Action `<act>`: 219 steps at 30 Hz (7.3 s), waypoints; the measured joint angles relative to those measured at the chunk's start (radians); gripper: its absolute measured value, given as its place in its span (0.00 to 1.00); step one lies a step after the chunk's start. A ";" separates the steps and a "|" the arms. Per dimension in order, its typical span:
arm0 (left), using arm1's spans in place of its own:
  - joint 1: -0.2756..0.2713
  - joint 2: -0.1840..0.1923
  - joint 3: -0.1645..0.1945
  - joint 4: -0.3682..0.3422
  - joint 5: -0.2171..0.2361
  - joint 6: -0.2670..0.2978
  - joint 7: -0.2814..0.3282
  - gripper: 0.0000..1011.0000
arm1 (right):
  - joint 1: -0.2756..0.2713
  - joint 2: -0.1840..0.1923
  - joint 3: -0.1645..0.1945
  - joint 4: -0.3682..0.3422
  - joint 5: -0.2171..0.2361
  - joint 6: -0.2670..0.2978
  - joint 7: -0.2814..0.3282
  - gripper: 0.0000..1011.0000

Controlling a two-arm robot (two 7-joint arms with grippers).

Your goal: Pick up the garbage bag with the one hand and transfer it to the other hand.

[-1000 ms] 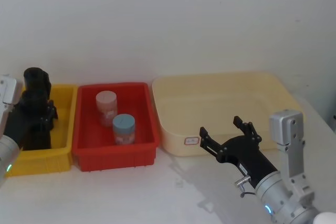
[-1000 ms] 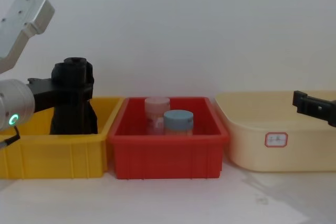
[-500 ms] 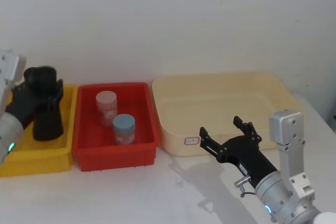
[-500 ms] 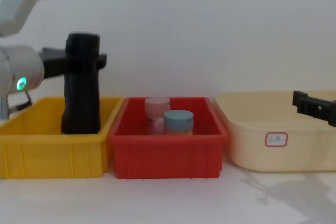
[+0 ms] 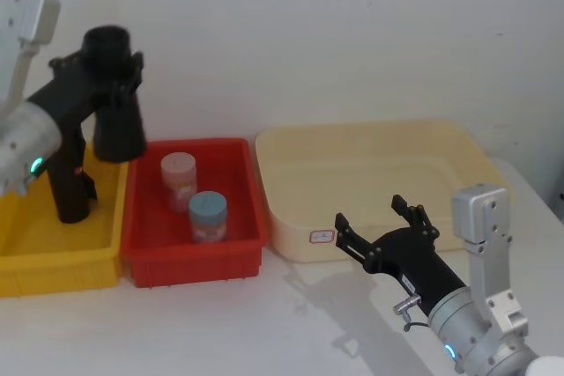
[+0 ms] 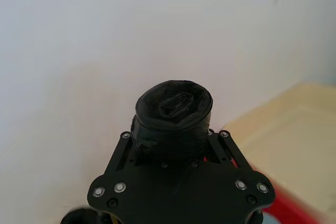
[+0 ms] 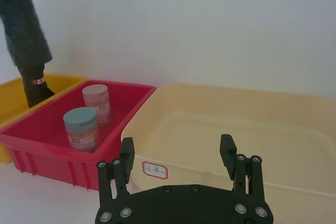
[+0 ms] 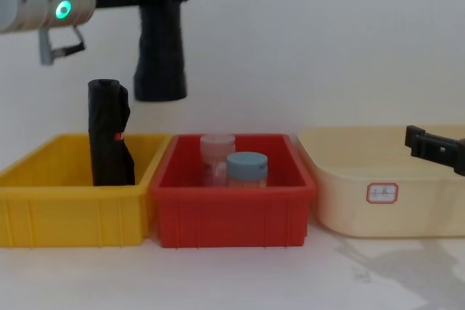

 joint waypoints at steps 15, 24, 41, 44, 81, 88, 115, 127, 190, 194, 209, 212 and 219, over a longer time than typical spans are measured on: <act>-0.085 -0.086 0.053 0.067 -0.078 0.059 -0.098 0.40 | 0.000 0.000 0.000 0.000 0.000 0.000 0.000 0.99; -0.102 -0.120 0.087 0.114 -0.096 0.056 -0.135 0.40 | 0.000 0.000 0.000 0.000 0.000 0.000 0.000 0.99; -0.123 -0.152 0.119 0.172 -0.109 0.018 -0.169 0.40 | 0.066 0.000 -0.026 0.018 0.010 0.036 0.069 0.99; -0.125 -0.154 0.122 0.176 -0.110 0.015 -0.171 0.40 | 0.097 -0.003 -0.042 0.032 0.011 0.048 0.097 0.99; -0.130 -0.162 0.130 0.191 -0.113 0.006 -0.180 0.40 | 0.418 -0.132 -0.151 0.342 -0.065 -0.009 0.220 0.99; -0.130 -0.163 0.130 0.191 -0.113 0.006 -0.180 0.40 | 0.458 -0.155 -0.156 0.401 -0.075 -0.029 0.229 0.99; -0.130 -0.163 0.130 0.191 -0.113 0.006 -0.180 0.40 | 0.586 -0.235 -0.164 0.623 -0.085 -0.073 0.274 0.75; -0.130 -0.163 0.130 0.191 -0.113 0.006 -0.180 0.40 | 0.598 -0.244 -0.165 0.645 -0.085 -0.075 0.280 0.53; 0.003 -0.060 0.070 -0.072 -0.236 0.091 -0.187 0.99 | 0.626 -0.198 -0.051 0.702 -0.050 0.098 0.124 0.52; 0.011 -0.052 0.067 -0.088 -0.218 0.092 -0.149 0.99 | 0.625 -0.178 -0.040 0.702 -0.066 0.106 0.104 0.52; 0.050 -0.040 0.047 -0.125 -0.121 0.103 0.055 0.99 | 0.610 -0.135 -0.020 0.688 -0.099 0.125 0.072 0.83; 0.056 -0.041 0.043 -0.125 -0.101 0.108 0.094 0.99 | 0.609 -0.132 -0.018 0.687 -0.102 0.126 0.070 0.91; 0.067 -0.051 0.032 -0.120 -0.057 0.118 0.178 0.99 | 0.606 -0.127 -0.016 0.685 -0.106 0.129 0.067 0.99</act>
